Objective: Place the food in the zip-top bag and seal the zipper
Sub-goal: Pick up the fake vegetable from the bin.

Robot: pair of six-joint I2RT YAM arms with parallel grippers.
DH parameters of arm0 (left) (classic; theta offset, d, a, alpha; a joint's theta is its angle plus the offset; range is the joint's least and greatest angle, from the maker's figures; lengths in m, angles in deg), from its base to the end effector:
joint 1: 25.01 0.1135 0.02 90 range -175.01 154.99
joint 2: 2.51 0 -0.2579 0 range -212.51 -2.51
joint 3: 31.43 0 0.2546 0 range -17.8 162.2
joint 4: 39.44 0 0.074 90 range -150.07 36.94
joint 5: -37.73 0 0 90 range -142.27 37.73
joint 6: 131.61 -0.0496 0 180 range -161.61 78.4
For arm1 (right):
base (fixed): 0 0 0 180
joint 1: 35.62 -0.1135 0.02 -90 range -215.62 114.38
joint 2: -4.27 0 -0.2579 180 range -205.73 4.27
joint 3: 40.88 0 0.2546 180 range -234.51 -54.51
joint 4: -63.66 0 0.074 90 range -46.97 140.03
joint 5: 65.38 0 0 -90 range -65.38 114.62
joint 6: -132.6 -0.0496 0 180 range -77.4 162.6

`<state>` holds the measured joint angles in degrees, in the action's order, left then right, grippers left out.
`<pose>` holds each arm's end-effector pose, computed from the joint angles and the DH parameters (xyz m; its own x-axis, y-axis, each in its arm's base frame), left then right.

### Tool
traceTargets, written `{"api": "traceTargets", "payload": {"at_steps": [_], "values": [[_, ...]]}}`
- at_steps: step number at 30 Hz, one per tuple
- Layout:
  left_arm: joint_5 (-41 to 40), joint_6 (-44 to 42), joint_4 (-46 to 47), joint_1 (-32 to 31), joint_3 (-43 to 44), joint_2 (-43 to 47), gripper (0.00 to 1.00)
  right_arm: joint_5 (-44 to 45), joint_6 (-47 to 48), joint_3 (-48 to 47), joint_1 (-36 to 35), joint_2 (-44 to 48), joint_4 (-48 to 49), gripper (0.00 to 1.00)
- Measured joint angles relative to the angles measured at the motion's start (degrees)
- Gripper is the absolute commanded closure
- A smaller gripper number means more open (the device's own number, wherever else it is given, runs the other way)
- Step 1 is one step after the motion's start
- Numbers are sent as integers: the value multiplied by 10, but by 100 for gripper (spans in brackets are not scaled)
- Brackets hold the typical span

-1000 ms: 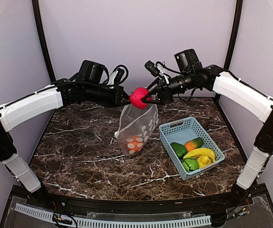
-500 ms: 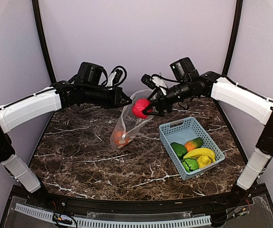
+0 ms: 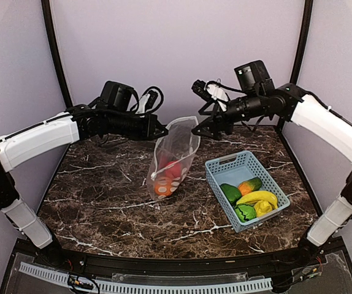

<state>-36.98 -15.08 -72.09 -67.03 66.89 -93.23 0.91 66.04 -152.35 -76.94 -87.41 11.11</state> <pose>0.2780 -0.2681 0.3535 -0.6491 0.0049 -0.7607 0.5960 0.6247 -0.5046 0.2629 0.2577 0.3929 -0.0314 -0.5125 -0.8581 -0.9493 0.2839 -0.1349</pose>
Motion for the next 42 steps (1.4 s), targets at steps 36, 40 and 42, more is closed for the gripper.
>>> {"api": "traceTargets", "payload": {"at_steps": [36, 40, 42], "values": [[-57, -127, -100, 0, 31, 9, 99, 71, 99, 393, 118, 191, -2, 20], [-57, -127, -101, 0, 25, 15, 99, 61, 98, 393, 118, 149, -5, 21], [-57, -126, -101, 0, 24, 17, 99, 56, 95, 393, 118, 127, -9, 21]]}}
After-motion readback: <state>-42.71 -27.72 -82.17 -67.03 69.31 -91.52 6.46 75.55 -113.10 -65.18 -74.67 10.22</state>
